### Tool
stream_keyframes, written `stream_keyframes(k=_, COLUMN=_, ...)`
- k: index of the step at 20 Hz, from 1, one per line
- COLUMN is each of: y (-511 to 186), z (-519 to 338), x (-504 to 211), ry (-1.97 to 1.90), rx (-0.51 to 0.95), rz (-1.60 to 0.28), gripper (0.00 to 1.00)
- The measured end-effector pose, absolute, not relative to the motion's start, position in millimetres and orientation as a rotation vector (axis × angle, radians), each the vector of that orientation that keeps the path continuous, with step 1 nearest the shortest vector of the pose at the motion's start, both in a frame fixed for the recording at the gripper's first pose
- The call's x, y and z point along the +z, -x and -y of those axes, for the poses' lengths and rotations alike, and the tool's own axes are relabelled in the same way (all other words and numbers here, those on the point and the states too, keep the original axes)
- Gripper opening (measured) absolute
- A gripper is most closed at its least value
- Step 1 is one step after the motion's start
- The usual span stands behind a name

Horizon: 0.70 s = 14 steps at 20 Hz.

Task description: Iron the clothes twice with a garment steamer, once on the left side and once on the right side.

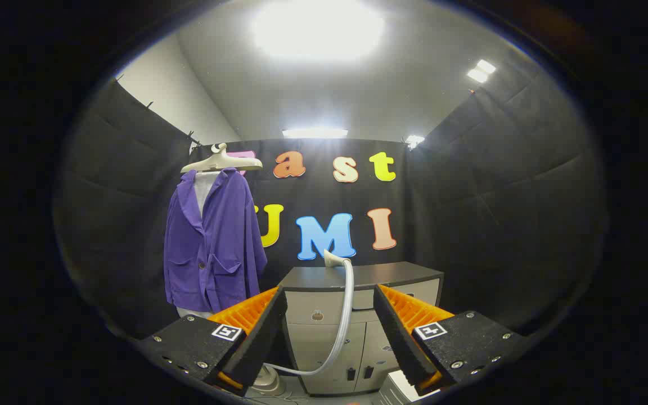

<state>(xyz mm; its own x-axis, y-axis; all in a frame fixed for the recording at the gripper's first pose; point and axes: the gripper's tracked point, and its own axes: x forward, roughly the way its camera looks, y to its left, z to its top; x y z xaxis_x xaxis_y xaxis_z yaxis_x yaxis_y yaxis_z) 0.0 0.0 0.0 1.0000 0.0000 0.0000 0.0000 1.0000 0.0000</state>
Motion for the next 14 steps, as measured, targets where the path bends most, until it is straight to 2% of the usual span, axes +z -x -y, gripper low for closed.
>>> stream_keyframes(k=14, y=0, z=8, x=-18, ry=-0.022, rx=-0.019, rz=-0.049, gripper=0.95)
